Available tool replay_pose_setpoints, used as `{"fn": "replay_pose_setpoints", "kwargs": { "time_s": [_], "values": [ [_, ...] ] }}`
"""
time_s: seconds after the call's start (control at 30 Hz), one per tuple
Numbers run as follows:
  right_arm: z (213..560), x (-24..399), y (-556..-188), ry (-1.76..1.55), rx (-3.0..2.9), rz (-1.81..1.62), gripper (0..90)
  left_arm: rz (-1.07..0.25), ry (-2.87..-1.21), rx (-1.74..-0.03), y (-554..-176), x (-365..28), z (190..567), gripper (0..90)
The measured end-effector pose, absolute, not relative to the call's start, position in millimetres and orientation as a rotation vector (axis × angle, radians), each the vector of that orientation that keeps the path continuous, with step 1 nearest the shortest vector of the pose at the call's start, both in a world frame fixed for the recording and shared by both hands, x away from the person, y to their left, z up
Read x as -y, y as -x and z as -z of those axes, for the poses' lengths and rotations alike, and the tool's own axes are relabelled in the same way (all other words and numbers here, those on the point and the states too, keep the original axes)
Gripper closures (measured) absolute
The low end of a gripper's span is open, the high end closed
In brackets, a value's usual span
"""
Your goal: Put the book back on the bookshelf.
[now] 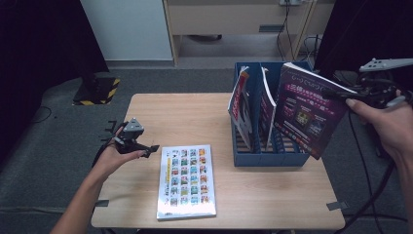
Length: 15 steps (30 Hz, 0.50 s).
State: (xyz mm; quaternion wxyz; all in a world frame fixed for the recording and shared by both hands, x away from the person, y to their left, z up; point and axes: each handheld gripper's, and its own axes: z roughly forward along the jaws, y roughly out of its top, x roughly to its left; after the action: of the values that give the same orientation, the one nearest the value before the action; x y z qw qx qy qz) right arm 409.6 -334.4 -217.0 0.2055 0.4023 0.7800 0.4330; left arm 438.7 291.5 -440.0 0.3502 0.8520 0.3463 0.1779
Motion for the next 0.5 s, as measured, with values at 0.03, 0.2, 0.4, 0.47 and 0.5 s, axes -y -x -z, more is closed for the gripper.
{"fn": "replay_pose_setpoints", "kwargs": {
  "time_s": [0.03, 0.2, 0.4, 0.47, 0.5],
  "values": [
    [218, 333, -411, -1.129, -2.168, -1.207, 84.5, -0.461, -2.207, -0.898, -439, -292, 440, 4.3],
    [222, 326, -417, -1.16, -2.152, -1.206, 84.5, -0.459, -2.213, -0.892, -437, -290, 442, 4.3],
    [225, 323, -422, -1.185, -2.137, -1.212, 84.4, -0.459, -2.215, -0.893, -438, -289, 443, 4.3],
    [226, 323, -424, -1.189, -2.138, -1.211, 84.4, -0.459, -2.216, -0.89, -438, -289, 443, 4.3],
    [227, 323, -424, -1.191, -2.138, -1.213, 84.4, -0.46, -2.216, -0.889, -438, -288, 444, 4.3]
  ]
}}
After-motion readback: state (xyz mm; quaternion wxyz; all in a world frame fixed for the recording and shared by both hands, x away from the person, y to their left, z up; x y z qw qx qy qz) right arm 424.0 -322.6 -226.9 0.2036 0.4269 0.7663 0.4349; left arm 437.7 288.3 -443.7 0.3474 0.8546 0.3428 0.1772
